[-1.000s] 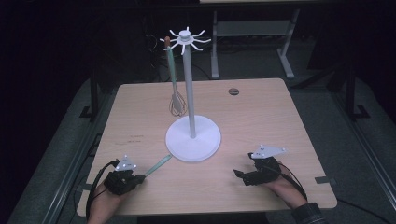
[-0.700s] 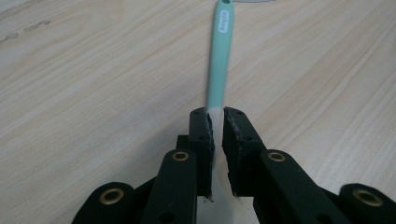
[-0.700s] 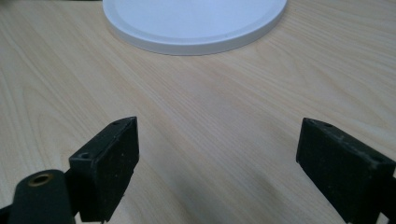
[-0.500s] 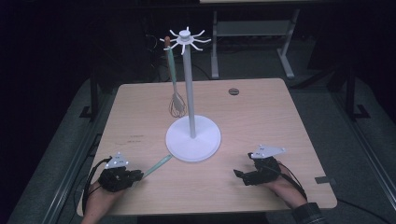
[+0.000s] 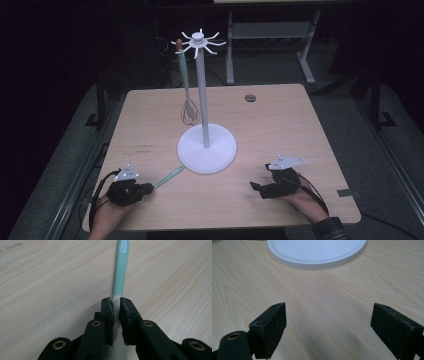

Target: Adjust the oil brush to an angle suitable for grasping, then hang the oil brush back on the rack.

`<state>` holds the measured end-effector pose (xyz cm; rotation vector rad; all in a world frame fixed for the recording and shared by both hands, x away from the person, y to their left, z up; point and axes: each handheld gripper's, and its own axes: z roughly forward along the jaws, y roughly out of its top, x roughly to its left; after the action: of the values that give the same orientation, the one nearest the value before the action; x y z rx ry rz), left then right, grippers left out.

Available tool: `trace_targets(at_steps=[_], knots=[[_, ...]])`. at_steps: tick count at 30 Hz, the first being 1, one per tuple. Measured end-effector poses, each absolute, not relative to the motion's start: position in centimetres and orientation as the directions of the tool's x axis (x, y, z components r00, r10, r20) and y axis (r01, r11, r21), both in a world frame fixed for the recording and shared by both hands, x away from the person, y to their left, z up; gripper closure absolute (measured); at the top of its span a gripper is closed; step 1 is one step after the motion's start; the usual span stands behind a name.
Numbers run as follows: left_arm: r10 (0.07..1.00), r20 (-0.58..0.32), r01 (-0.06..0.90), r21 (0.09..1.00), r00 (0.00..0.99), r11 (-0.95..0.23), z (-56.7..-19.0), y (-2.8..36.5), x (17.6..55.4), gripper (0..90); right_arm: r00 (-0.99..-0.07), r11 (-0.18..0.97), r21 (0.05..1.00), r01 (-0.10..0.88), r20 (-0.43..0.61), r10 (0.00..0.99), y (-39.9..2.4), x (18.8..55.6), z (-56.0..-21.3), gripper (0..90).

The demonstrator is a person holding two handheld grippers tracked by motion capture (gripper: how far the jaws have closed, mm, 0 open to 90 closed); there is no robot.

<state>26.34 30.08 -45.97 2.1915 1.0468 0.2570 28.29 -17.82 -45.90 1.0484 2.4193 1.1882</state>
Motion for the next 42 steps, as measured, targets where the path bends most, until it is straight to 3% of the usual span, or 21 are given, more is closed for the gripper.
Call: trace_targets(at_steps=[15,42], knots=[[0.756,-0.157,0.624,0.68,0.635,-0.384,-45.4,30.2,26.0,83.6,-0.708,0.408,0.764,0.5,0.09,0.7,-17.8,28.3,-45.9,13.1],[0.694,-0.231,0.534,0.805,0.682,-0.257,-41.4,29.2,24.1,83.8,-0.697,0.379,0.771,0.511,0.115,0.707,-17.5,28.3,-45.8,13.0]])
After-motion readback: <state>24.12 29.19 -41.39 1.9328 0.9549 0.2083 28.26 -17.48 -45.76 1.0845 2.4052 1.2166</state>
